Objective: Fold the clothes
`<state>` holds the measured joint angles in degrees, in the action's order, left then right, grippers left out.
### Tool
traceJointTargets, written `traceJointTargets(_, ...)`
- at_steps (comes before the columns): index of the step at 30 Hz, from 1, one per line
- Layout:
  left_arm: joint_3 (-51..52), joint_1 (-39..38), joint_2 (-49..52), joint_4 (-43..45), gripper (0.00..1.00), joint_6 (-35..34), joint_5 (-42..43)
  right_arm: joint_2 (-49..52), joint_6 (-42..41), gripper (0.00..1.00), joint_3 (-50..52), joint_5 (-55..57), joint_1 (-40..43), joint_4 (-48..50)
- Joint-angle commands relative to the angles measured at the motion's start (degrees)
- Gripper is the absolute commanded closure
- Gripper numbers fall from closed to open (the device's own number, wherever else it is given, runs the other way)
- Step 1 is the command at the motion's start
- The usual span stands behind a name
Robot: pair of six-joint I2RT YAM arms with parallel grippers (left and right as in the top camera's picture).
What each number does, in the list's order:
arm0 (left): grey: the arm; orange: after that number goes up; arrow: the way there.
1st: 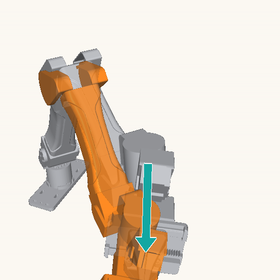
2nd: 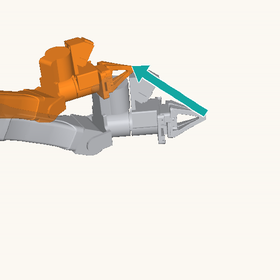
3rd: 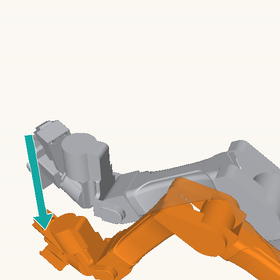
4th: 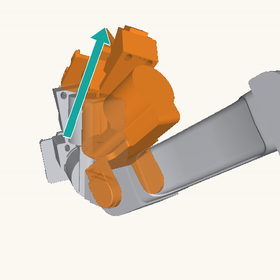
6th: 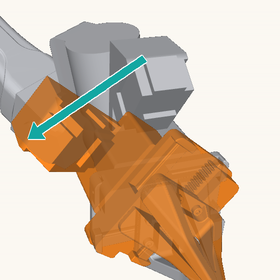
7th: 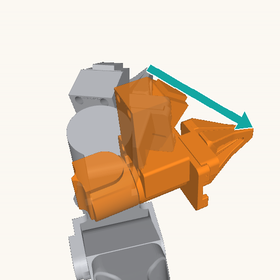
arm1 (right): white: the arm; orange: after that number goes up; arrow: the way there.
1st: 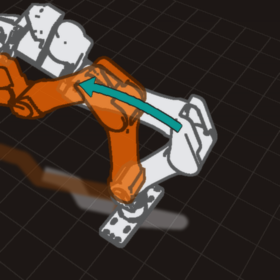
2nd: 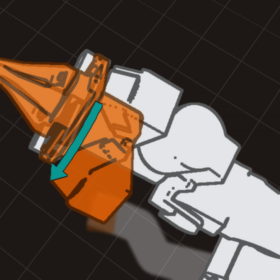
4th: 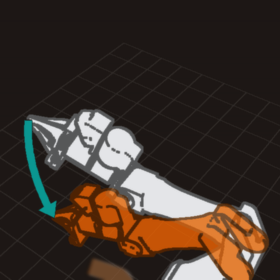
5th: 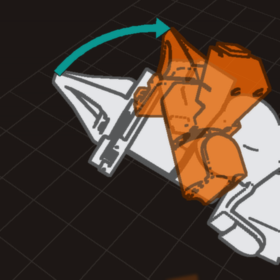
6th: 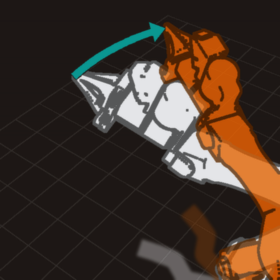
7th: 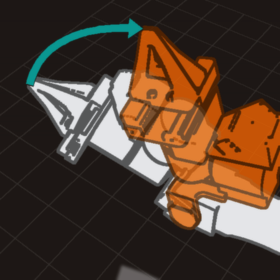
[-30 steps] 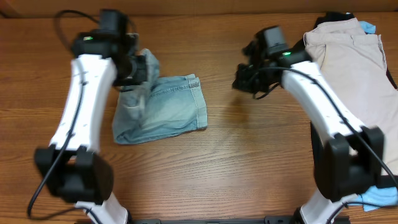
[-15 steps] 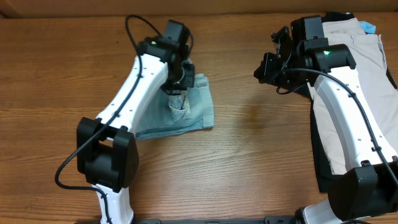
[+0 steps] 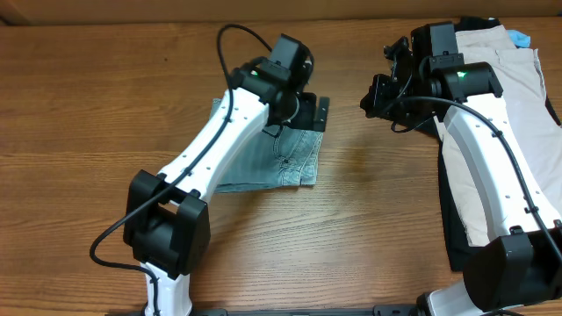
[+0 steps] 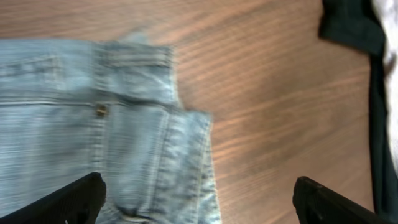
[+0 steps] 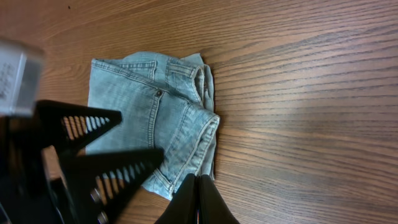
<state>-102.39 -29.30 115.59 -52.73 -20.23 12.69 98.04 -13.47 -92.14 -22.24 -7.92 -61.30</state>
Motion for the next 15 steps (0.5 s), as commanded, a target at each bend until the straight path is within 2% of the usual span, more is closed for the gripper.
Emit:
traceJointTargets(1,-1.33,0.11,-0.72,-1.99,0.0,2.47,1.75,-0.31,0.42,0.96,-0.9,0.33,0.31,0.04)
traceJointTargets(5,-1.33,1.51,-0.72,-8.9,0.0,9.33,1.7,-0.31,0.63,0.95,-0.9,0.37,0.31,-0.17)
traceJointTargets(7,-1.33,1.64,-0.7,-13.2,0.0,15.13,0.83,-0.31,1.53,0.89,-0.9,0.39,0.28,-0.44)
traceJointTargets(10,-1.14,1.01,-0.5,-19.58,0.0,21.75,-7.26,-0.31,1.53,0.76,-0.9,2.05,0.28,-1.18)
traceJointTargets(15,0.61,-1.38,-0.44,-21.53,0.0,29.73,-13.81,-0.31,1.53,0.66,-0.9,2.95,0.28,-1.88)
